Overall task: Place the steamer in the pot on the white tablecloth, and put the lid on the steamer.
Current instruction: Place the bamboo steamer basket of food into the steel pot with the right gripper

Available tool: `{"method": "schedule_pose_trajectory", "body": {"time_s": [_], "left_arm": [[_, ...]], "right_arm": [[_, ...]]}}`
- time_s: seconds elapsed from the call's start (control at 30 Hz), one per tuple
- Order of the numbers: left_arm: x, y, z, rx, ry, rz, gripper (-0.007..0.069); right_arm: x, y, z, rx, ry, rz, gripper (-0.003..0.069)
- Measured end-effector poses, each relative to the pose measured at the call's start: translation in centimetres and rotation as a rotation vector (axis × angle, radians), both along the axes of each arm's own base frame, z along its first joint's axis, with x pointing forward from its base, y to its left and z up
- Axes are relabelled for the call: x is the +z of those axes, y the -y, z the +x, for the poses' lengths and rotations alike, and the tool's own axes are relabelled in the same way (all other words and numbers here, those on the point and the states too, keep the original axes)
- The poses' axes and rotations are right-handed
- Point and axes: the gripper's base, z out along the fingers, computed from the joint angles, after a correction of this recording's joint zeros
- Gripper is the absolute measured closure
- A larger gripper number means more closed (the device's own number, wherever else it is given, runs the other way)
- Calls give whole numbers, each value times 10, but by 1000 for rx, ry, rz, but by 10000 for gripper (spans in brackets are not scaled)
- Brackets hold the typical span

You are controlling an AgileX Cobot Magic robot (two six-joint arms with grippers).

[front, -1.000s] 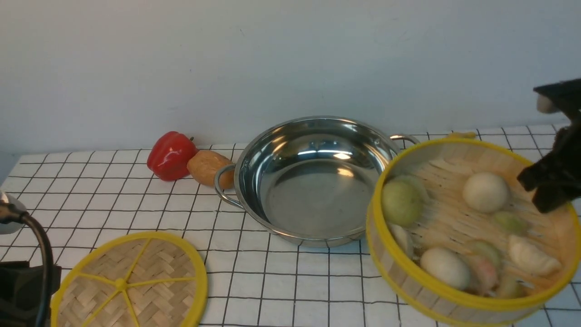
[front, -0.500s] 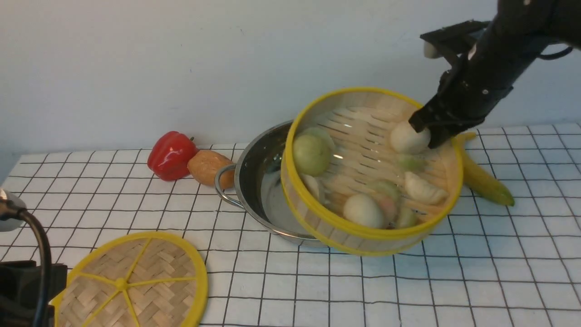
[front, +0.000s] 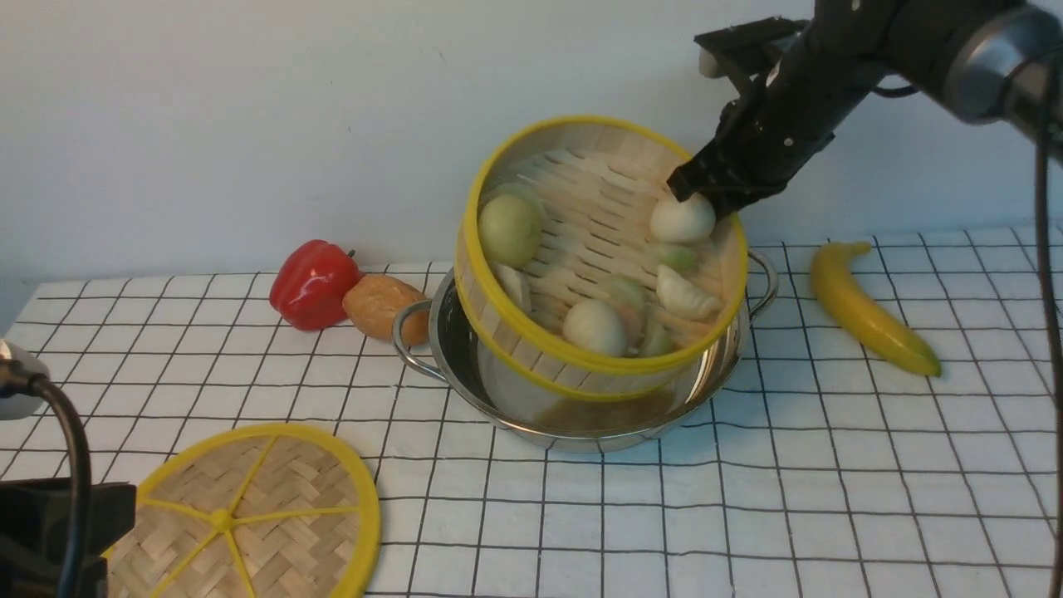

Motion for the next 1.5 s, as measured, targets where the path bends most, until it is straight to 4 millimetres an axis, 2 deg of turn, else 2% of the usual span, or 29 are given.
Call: {"method": "schedule_pose_trajectory", "body": {"time_s": [0.23, 0.4, 0.63, 1.27, 1.5], "left_arm": [[0, 0, 0, 0, 0, 0, 382], [0, 0, 0, 0, 0, 0, 382], [0, 0, 0, 0, 0, 0, 382], [0, 0, 0, 0, 0, -3, 382], [0, 0, 0, 0, 0, -3, 382]], "right_arm": [[-23, -5, 6, 20, -31, -39, 602], [-25, 0, 7, 20, -15, -98, 602], [-38, -1, 12, 24, -25, -106, 602], [-46, -4, 13, 85, -24, -111, 602], [-46, -7, 13, 88, -25, -77, 534]]}}
